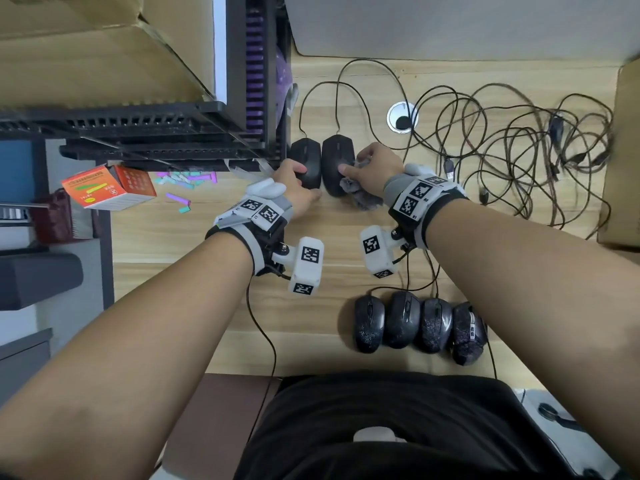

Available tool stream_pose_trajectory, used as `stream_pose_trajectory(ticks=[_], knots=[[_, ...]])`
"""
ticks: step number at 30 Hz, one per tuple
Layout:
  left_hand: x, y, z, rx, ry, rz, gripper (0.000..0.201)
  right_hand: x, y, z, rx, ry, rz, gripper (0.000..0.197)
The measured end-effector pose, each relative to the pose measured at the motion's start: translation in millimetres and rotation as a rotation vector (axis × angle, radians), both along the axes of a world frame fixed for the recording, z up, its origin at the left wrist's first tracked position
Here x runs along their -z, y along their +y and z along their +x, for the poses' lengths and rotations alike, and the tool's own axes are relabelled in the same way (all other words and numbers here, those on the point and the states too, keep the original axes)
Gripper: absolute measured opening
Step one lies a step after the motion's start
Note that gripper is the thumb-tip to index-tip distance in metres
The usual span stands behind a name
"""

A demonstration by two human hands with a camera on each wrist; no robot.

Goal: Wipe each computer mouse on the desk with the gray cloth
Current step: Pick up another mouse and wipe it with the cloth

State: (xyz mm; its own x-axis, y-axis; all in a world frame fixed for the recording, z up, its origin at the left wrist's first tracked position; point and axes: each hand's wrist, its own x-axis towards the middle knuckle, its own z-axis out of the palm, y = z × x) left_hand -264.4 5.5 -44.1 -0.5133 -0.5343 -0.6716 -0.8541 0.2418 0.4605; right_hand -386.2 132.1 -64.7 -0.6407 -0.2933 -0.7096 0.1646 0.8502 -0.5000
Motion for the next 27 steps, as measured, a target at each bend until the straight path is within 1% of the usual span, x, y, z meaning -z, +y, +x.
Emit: stream_pose_trajectory(ticks=[2, 4, 7, 9, 12, 14, 16, 19, 22, 24, 27], knots=[[-1, 0, 1, -0.008, -0.009, 0.013, 0.053, -4, 4, -1, 0.006, 0.004, 0.006, 0.048], [-7, 2, 1, -0.015, -0.012, 0.043, 0.05, -11, 10, -3, -0.007, -0.014, -0.006, 0.04], [-16, 2, 4, 0.009, -0.026, 0.074, 0.045, -23, 22, -2, -0.028, -0.045, -0.015, 0.031], [-21, 6, 10, 0.032, -0.028, 0.083, 0.04, -30, 31, 1, -0.006, -0.037, -0.031, 0.028], [-24, 19, 19, 0.012, -0.05, 0.134, 0.027, -36, 44, 7, 0.013, -0.041, -0.055, 0.026], [-26, 31, 28, -0.003, -0.079, 0.168, 0.024, -38, 51, 13, 0.026, -0.069, -0.093, 0.024], [-25, 46, 39, -0.013, -0.105, 0.196, 0.023, -40, 60, 21, 0.038, -0.099, -0.126, 0.028], [-19, 74, 61, 0.016, -0.145, 0.254, 0.028, -44, 77, 40, 0.049, -0.154, -0.164, 0.039], [-4, 107, 82, 0.098, -0.192, 0.258, 0.043, -44, 93, 59, 0.073, -0.22, -0.21, 0.047], [7, 129, 96, 0.147, -0.216, 0.257, 0.055, -42, 105, 70, 0.095, -0.235, -0.229, 0.044], [20, 154, 115, 0.227, -0.221, 0.228, 0.067, -35, 123, 82, 0.116, -0.222, -0.229, 0.032]])
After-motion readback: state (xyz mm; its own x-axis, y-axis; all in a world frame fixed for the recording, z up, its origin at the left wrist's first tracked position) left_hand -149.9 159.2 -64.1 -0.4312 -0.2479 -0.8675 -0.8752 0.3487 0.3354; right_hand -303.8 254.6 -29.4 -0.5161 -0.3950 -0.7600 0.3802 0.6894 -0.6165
